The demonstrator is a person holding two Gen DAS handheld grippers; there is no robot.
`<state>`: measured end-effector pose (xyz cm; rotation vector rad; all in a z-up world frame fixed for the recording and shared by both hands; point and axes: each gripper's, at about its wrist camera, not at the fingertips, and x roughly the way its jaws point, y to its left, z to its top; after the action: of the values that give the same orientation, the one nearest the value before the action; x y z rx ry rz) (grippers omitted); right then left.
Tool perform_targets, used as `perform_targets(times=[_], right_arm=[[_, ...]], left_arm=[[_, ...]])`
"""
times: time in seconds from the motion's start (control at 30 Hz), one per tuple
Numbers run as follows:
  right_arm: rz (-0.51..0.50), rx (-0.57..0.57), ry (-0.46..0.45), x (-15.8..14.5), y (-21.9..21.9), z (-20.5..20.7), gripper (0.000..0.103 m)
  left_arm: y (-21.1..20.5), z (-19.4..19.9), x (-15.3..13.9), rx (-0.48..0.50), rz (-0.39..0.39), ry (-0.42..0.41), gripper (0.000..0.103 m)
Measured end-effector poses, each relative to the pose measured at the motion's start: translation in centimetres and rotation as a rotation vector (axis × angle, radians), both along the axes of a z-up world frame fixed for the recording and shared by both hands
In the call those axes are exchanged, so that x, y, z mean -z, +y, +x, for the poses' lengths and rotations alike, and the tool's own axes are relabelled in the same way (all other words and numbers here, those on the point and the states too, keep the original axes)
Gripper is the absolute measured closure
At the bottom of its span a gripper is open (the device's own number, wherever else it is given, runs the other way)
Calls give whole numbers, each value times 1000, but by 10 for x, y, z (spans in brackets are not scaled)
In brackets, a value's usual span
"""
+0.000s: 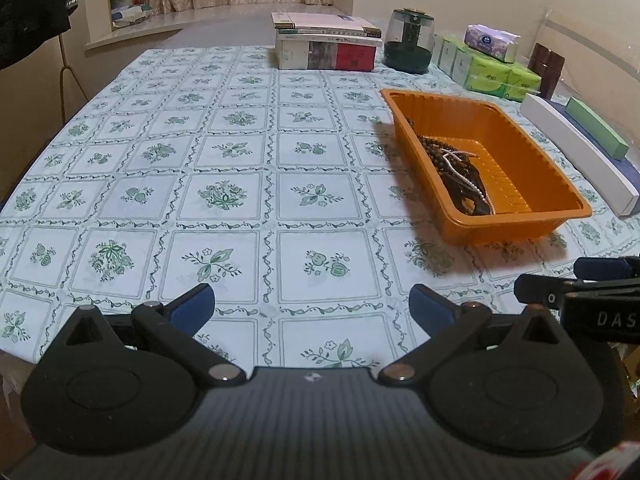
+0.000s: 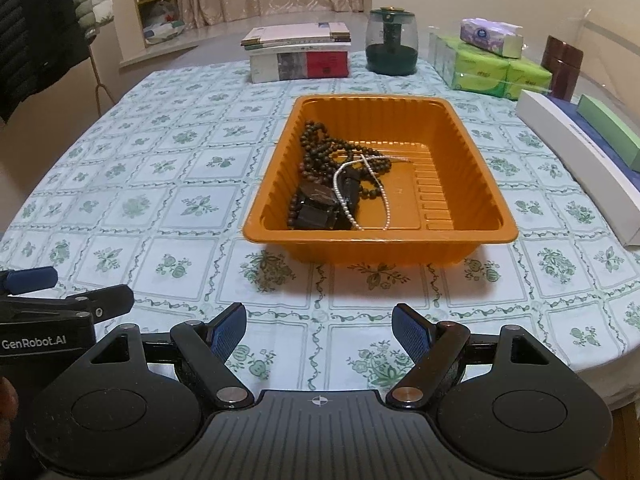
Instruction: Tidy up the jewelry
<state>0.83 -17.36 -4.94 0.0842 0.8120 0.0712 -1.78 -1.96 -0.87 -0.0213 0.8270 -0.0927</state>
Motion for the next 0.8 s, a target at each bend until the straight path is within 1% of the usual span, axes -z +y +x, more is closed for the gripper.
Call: perform_targets(times=[0.8], right_arm=[[3,-3,-2,-1,2,2,24]], left_arm=[[-2,1,-2,7,6,-6,0]])
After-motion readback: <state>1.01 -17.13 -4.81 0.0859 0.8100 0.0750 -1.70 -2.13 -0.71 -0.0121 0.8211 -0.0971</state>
